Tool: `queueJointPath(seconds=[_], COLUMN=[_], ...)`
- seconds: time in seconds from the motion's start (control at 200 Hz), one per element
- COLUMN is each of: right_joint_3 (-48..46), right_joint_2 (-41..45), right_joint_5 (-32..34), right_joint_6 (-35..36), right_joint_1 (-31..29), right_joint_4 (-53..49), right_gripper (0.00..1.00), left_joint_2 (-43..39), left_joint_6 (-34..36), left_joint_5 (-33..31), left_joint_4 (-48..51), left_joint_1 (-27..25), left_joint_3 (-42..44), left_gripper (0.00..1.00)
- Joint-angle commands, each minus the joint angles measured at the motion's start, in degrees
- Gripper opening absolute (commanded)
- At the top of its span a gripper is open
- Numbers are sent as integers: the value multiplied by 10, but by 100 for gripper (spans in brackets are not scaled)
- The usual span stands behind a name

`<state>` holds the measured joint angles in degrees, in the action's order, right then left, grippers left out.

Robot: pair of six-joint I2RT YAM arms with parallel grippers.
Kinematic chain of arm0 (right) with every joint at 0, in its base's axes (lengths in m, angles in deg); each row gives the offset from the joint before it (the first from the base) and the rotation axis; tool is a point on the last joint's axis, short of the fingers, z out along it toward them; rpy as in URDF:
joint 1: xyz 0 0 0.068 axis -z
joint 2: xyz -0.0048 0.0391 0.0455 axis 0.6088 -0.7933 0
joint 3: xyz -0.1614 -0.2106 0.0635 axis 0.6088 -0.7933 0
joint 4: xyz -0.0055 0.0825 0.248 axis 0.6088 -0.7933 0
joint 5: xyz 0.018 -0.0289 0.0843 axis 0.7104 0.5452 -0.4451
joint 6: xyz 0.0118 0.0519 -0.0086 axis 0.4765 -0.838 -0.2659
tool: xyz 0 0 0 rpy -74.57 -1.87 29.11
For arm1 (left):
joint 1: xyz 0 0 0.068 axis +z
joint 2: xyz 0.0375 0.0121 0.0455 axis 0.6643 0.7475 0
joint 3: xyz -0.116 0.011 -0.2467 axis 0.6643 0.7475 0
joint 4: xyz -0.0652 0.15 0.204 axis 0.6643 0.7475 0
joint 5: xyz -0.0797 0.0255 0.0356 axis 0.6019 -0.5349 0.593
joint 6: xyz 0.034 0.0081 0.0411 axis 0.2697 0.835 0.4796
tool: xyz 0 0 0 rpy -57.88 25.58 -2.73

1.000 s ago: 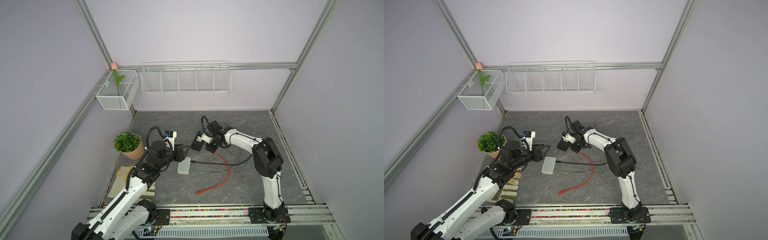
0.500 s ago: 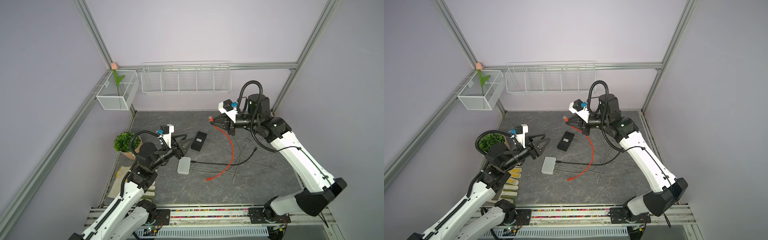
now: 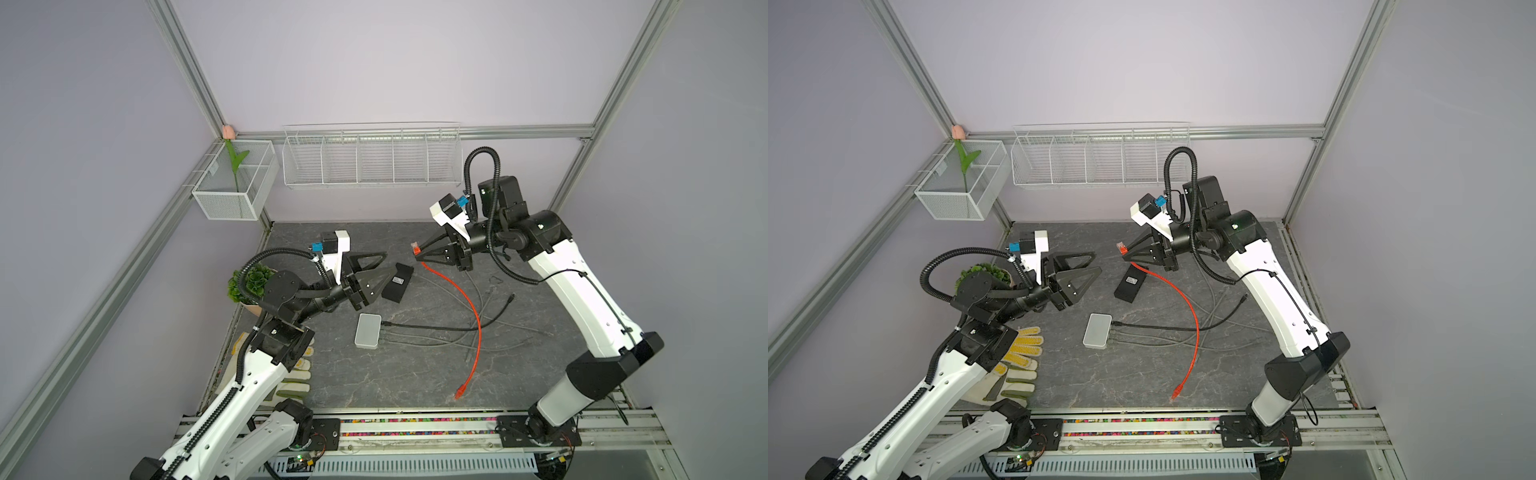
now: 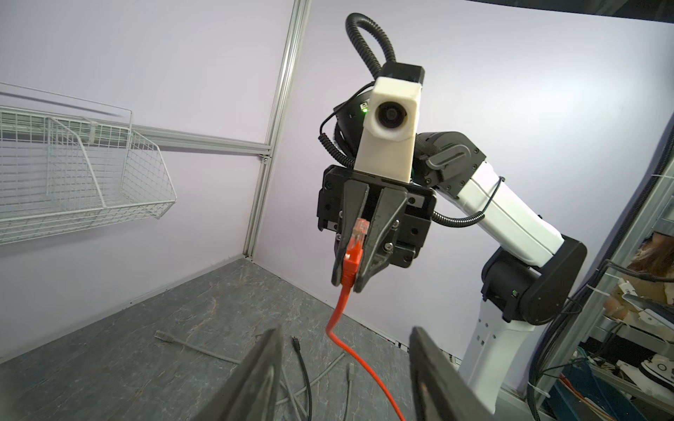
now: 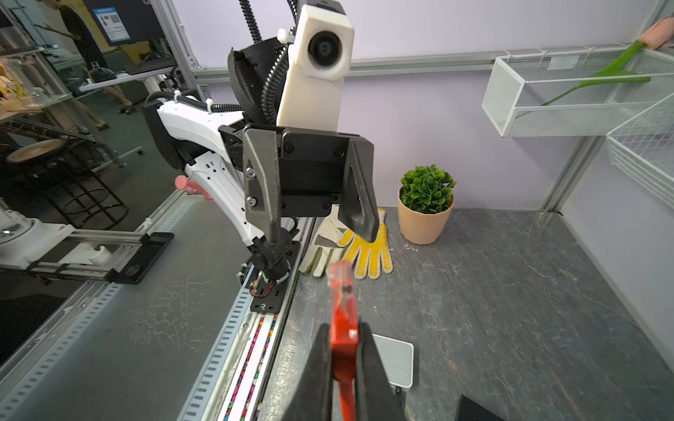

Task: Insert the plug into the switch port

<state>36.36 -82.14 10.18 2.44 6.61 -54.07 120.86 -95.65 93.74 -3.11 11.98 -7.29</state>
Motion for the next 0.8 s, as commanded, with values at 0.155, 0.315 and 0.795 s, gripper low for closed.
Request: queueJointPath(seconds=[0.155, 0.315, 0.795], right_joint_3=[24, 32, 50], right_joint_2=[-31, -42, -65], right_joint_5=[-38, -28, 7], right_joint_6=[60, 68, 75], right_joint_1=[-15, -25, -45], right_joint_4=[-112, -125, -144], right_gripper=[7, 7, 7], left_joint_2=[23, 49, 78], left_joint_6=[20, 30, 50], left_joint_5=[19, 17, 14], left_joint_4=[37, 54, 77], left_joint_1=[-11, -20, -45], left_joint_3=[-45, -67, -87], left_gripper=[56, 56, 46])
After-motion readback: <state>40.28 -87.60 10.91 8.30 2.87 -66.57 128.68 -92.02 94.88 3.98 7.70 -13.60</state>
